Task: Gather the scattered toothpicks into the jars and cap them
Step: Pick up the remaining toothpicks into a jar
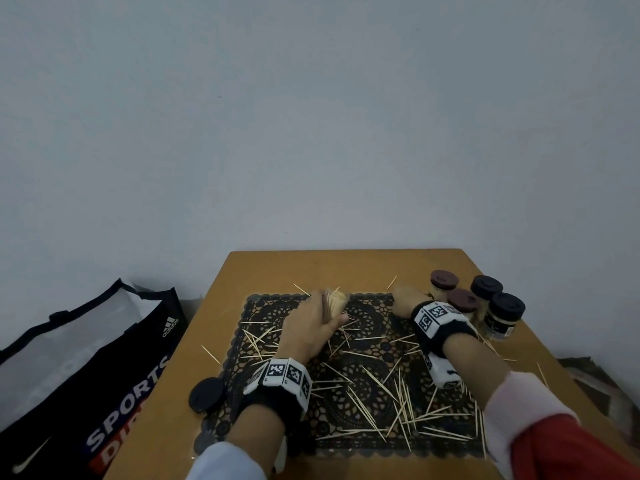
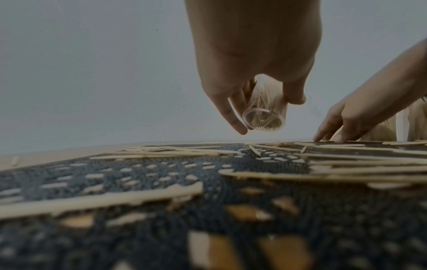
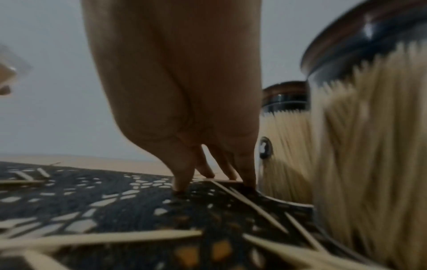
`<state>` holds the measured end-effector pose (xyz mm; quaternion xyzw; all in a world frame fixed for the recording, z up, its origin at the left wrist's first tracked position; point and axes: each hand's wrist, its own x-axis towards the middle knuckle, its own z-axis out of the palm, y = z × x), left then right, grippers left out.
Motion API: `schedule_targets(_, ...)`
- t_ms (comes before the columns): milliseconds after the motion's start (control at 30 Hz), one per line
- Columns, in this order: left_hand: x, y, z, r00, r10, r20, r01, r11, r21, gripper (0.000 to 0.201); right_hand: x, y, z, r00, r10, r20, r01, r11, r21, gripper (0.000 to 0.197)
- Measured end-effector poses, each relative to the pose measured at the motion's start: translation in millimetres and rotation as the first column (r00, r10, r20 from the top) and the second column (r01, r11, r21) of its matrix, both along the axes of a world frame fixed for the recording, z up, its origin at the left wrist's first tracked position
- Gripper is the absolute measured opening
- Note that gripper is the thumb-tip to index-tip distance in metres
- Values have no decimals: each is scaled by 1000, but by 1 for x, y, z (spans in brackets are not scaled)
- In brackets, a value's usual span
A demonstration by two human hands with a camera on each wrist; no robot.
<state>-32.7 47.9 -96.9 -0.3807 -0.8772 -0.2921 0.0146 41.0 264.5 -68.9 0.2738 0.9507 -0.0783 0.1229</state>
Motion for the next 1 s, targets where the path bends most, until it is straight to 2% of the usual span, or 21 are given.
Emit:
schedule_targets(167,-1,0,-2,1000,-2,-3,2,1000,-16,67,6,0,0,987,133,-92,-103,956,275,24)
schedule_targets(567,-1,0,-1,1000,-21,-3,21,999,-47,61,33,-6,4,958,288,1,-263,874,409,26)
schedule_targets(700,-1,0,-1,999,-33,0,33,998,-49,57,39,-7,5,954,300,-2,-278,884,377,24)
schedule_targets(867,-2,-1,-2,999,-42,8,42,998,-52,57,51,0,6,945,322,-51,-305,929,212,24)
schedule_targets(1000,-2,-1,-2,999,-48,7,49,996,-72,58,65,5,9,925,371,-80,-364,927,90,27)
